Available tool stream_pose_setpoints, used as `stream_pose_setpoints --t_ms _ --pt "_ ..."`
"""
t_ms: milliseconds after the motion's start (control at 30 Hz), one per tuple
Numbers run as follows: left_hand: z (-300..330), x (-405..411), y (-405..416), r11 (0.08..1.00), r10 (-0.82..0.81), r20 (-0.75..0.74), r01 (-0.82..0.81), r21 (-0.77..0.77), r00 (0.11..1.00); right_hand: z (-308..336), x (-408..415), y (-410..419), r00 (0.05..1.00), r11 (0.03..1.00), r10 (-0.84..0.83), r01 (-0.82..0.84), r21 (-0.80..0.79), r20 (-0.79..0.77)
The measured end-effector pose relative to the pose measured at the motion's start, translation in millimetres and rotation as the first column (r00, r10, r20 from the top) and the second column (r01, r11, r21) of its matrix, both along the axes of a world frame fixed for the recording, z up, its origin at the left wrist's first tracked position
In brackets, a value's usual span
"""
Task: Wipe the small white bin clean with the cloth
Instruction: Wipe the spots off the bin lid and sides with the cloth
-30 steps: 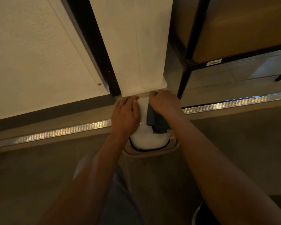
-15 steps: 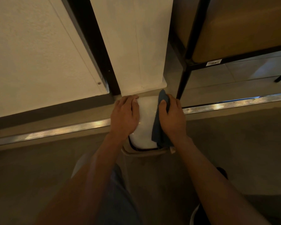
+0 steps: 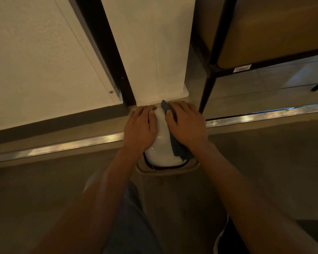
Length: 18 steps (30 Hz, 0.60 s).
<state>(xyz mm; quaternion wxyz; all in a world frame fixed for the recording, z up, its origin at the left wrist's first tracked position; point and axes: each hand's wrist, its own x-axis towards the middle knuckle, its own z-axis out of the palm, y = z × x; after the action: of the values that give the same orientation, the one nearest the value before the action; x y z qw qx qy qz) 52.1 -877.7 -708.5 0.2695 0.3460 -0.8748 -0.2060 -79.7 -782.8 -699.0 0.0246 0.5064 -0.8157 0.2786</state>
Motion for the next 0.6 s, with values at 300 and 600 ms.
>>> stream_pose_setpoints --t_ms 300,600 --pt "1 2 0 1.000 -0.010 0.040 0.009 0.007 0.999 -14 17 21 0.923 0.965 -0.108 0.186 -0.182 0.369" --pt "7 1 0 1.000 -0.013 0.058 0.012 0.023 0.998 31 -11 -35 0.958 0.932 -0.159 0.066 0.356 0.238"
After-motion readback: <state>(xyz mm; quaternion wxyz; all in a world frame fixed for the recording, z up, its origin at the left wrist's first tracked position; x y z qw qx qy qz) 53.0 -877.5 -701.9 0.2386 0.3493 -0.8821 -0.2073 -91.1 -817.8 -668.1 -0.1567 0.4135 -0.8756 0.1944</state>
